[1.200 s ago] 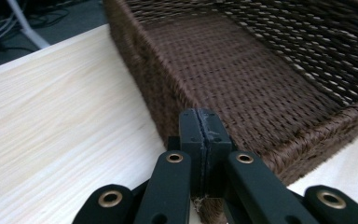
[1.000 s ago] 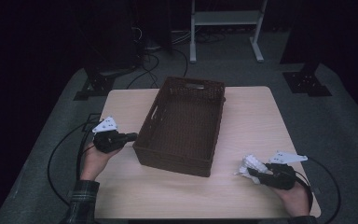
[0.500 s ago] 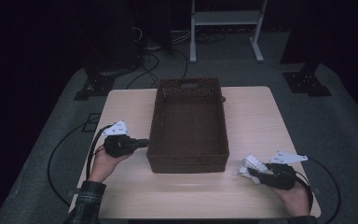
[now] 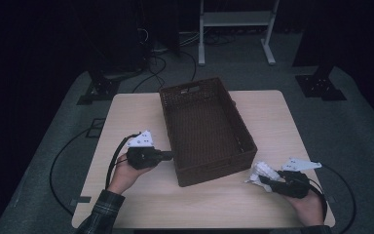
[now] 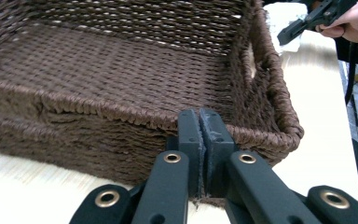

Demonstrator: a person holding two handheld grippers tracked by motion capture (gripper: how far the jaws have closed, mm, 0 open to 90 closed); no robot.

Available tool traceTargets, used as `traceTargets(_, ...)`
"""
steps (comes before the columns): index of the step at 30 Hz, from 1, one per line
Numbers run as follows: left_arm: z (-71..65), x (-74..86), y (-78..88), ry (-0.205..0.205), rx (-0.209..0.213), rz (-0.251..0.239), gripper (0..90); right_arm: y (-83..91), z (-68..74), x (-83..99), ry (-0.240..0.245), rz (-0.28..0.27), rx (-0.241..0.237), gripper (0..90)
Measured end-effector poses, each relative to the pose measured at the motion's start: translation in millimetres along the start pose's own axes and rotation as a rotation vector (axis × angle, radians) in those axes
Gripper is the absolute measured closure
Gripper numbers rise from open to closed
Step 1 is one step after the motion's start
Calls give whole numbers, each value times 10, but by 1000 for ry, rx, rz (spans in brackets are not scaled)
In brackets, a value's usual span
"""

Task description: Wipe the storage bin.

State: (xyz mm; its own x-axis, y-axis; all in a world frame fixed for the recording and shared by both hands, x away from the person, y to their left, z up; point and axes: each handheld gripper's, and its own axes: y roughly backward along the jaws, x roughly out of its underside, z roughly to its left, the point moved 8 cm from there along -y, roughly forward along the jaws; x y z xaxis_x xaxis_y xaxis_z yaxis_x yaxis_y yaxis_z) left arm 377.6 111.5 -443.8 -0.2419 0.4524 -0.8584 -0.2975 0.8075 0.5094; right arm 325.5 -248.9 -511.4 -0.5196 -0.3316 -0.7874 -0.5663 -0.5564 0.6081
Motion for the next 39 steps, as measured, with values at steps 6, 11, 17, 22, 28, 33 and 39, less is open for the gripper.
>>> traceTargets(6, -8, 9, 51, 10, -15, -2, 752, 12, -11, -6, -13, -4, -5, 597)
traceTargets(11, -63, 97, 57, 28, -26, 26, 558, 32, -36, -8, -26, -11, 3, 597)
traceTargets(17, -185, 282, 16, 29, -76, 39, 391, 31, -39, 0, -24, -7, 13, 595)
traceTargets(22, -228, 411, -32, 23, -103, 55, 334, 16, -31, 0, -20, -4, 14, 595)
traceTargets(28, -258, 502, -99, 34, -133, 58, 248, 24, -37, 4, -21, -4, 20, 595)
traceTargets(33, -306, 585, -193, 46, -140, 69, 231, 25, -42, 7, -23, -4, 22, 594)
traceTargets(39, -327, 702, -341, 55, -139, 105, 228, 25, -43, 7, -23, -4, 21, 594)
